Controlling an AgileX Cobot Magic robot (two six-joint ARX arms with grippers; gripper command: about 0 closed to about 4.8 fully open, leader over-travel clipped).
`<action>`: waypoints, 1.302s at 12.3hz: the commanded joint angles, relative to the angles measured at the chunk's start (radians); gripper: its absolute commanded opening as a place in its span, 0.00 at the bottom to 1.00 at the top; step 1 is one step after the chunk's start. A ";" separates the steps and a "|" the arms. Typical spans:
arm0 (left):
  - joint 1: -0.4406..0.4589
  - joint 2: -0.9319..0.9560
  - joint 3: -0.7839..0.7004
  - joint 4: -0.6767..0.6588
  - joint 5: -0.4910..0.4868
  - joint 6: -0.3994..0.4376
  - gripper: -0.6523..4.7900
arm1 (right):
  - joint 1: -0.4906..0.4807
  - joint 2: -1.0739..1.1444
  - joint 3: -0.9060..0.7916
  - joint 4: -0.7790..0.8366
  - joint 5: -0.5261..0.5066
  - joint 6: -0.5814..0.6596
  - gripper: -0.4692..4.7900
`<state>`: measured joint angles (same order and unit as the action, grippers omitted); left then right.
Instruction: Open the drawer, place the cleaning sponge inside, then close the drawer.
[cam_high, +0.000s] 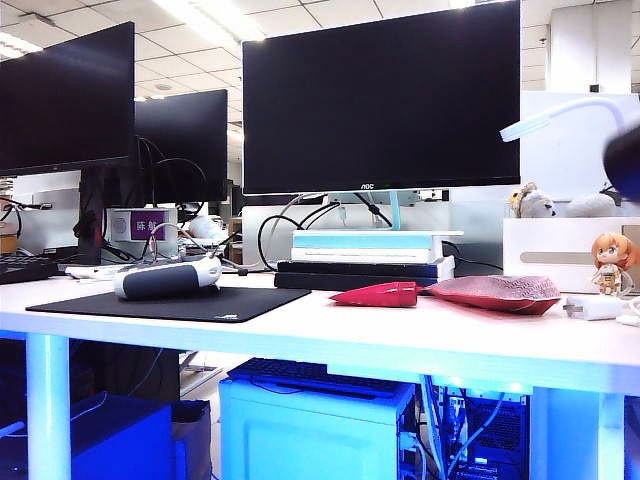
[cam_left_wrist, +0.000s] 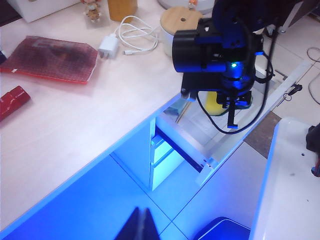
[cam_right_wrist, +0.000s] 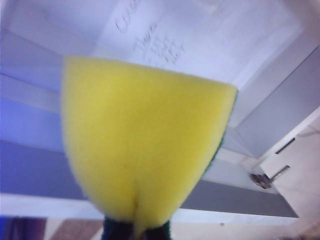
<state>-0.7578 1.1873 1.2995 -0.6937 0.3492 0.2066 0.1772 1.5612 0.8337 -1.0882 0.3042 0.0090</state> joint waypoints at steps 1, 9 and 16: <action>0.000 -0.002 0.005 0.007 0.003 0.003 0.11 | -0.043 0.039 0.002 0.038 0.022 -0.011 0.08; 0.000 -0.002 0.005 0.006 0.003 0.003 0.11 | -0.058 0.044 0.017 0.037 0.030 0.021 0.79; 0.000 -0.002 0.004 0.006 0.003 0.002 0.11 | -0.058 0.044 0.038 0.024 0.034 0.025 0.15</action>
<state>-0.7578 1.1873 1.2995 -0.6941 0.3489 0.2066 0.1196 1.6089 0.8688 -1.0626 0.3317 0.0307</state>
